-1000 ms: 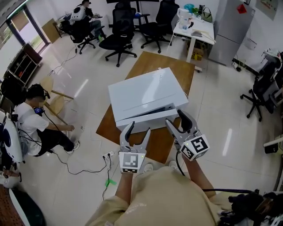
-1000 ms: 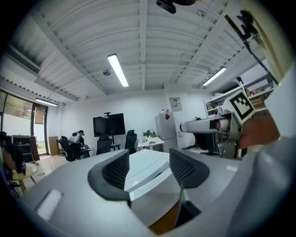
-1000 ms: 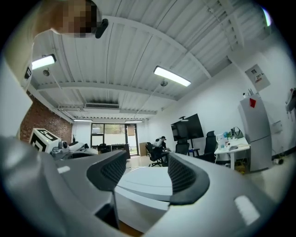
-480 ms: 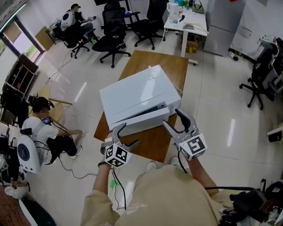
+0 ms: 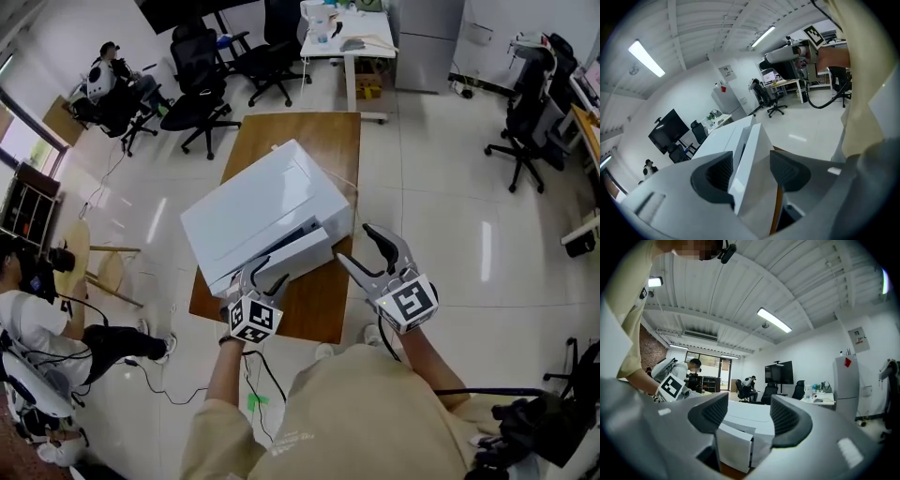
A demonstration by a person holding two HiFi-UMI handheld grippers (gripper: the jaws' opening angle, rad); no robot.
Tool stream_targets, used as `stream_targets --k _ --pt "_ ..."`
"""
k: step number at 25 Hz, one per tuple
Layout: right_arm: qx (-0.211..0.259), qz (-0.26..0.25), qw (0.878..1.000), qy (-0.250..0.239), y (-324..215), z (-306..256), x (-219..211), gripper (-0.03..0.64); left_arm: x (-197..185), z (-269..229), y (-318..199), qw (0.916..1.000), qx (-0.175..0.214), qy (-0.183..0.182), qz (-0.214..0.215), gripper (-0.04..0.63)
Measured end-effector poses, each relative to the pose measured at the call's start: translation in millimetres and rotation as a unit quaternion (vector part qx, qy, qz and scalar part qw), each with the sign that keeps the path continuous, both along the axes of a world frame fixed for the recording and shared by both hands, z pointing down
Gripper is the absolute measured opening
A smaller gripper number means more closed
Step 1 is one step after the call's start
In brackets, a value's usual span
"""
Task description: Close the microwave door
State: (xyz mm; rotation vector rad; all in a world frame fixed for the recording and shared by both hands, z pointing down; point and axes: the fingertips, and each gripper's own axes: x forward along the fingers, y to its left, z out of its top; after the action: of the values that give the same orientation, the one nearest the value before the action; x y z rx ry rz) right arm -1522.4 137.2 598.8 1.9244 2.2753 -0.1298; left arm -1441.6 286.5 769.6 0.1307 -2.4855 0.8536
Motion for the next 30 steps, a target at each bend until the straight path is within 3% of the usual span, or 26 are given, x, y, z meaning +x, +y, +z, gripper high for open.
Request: stream_targets --k 8,12,14,16,21,23,30 --pt "0.001 0.029 0.999 0.013 -26.4 -6.6 -24.6 0.270 -72.9 18.4 -35.3 0.9996 -0.016 0.012 0.018 0.163" --pt "0.008 0.048 0.999 0.020 -33.5 -7.6 -26.8 0.270 -92.9 27.5 -38.5 0.9999 -0.004 0.010 0.009 0.146" --pt "0.021 0.057 0.997 0.038 -39.2 -5.3 -28.7 0.269 -101.0 29.8 -38.2 1.0000 -0.002 0.008 -0.003 0.122" --pt "0.009 0.063 0.998 0.026 -46.1 -5.1 -36.4 0.269 -108.3 30.1 -35.5 0.9997 -0.008 0.008 -0.022 0.094" --pt "0.010 0.074 0.997 0.034 -56.3 -5.1 -45.6 0.268 -118.6 29.9 -27.3 0.9983 -0.041 0.014 -0.040 0.054" --pt "0.022 0.075 0.996 0.051 -56.6 -3.2 -43.6 0.268 -119.1 29.7 -26.7 0.9979 -0.047 0.013 -0.042 0.055" --pt "0.006 0.057 0.997 0.042 -39.5 5.8 -43.8 0.268 -125.7 35.8 -25.6 0.9954 -0.079 0.002 -0.054 0.065"
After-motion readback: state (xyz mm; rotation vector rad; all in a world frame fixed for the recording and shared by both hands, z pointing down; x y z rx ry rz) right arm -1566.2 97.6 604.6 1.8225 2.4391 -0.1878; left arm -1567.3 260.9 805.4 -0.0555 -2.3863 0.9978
